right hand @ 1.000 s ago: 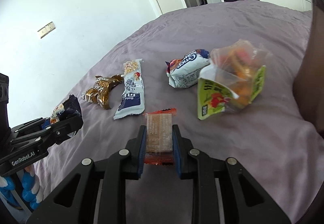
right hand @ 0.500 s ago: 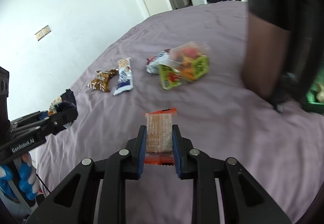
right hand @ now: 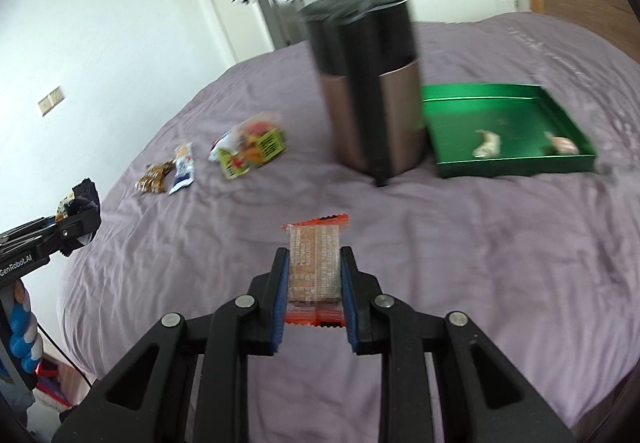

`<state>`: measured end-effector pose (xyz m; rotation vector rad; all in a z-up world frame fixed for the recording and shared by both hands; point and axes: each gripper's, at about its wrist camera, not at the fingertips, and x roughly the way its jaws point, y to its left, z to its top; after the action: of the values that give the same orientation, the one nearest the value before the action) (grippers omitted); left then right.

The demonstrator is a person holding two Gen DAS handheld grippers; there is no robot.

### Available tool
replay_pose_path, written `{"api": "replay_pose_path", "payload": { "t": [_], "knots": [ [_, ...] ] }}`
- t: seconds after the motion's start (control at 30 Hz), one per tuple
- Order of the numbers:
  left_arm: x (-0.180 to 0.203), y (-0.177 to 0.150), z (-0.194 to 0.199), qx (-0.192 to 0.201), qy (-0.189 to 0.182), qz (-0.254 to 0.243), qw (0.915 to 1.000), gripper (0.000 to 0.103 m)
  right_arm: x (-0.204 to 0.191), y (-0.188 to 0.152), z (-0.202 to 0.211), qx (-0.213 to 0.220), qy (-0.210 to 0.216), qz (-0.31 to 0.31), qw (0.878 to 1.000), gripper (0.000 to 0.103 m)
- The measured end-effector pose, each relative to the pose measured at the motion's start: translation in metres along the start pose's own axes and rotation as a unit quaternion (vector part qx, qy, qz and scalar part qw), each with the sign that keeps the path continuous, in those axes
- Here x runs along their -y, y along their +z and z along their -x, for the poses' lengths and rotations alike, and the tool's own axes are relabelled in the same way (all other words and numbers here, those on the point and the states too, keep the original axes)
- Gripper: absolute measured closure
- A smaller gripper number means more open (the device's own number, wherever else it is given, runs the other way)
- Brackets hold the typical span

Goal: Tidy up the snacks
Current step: 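Carry the cookie packet and red wafer toward the green tray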

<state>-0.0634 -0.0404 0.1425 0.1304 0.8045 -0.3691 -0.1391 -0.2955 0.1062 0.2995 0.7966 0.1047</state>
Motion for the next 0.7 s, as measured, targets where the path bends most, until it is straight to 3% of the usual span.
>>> {"api": "replay_pose_path", "payload": {
  "t": [0.37, 0.7],
  "knots": [
    [0.102, 0.032, 0.005, 0.013, -0.055, -0.079, 0.9953, 0.077, 0.079, 0.009, 0.061, 0.066, -0.053, -0.039, 0.996, 0.100],
    [0.197, 0.076, -0.032, 0.022, -0.093, -0.143, 0.9852, 0.077, 0.144, 0.056, 0.063, 0.125, -0.091, -0.049, 0.987, 0.100]
  ]
}}
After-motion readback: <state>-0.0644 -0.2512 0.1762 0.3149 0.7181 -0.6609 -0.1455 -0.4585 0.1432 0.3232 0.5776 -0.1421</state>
